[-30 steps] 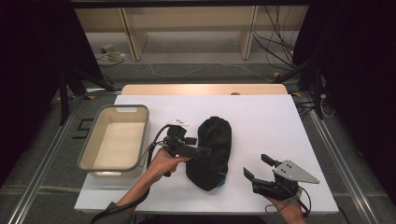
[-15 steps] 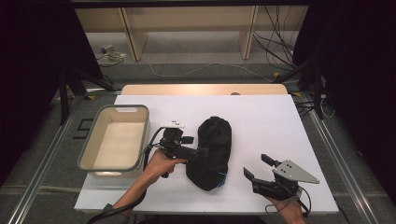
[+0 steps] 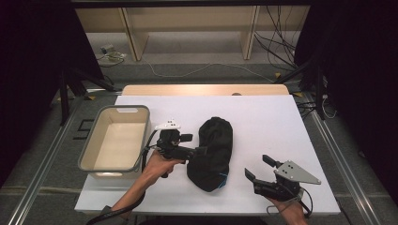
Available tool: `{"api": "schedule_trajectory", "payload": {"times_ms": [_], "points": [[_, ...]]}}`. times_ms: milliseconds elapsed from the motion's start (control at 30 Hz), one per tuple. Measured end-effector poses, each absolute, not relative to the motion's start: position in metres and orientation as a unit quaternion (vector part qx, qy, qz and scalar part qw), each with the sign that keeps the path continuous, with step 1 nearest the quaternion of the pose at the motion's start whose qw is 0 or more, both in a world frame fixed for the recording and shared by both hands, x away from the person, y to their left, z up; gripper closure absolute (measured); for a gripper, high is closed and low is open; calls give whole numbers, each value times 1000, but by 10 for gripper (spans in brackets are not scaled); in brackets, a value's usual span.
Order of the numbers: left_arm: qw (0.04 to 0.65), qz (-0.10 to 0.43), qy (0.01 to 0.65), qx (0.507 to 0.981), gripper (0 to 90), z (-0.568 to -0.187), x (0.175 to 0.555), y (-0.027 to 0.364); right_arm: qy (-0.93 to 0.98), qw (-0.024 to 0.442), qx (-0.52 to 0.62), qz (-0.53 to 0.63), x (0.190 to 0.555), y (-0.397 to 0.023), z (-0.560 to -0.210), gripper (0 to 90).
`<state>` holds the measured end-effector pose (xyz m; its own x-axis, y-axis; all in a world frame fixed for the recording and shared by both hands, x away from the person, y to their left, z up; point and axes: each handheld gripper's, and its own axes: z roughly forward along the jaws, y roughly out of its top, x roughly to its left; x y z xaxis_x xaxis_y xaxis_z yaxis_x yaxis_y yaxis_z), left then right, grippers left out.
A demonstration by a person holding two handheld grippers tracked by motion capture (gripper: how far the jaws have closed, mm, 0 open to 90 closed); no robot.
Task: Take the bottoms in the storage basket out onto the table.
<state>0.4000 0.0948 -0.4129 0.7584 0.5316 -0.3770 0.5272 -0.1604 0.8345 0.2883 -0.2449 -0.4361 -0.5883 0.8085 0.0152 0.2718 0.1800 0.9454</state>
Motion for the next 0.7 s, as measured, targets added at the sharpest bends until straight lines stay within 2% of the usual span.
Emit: {"api": "schedule_trajectory", "payload": {"times_ms": [700], "points": [[578, 36, 330, 746, 103, -411, 387, 103, 726, 258, 371, 519, 288, -244, -436, 222]]}}
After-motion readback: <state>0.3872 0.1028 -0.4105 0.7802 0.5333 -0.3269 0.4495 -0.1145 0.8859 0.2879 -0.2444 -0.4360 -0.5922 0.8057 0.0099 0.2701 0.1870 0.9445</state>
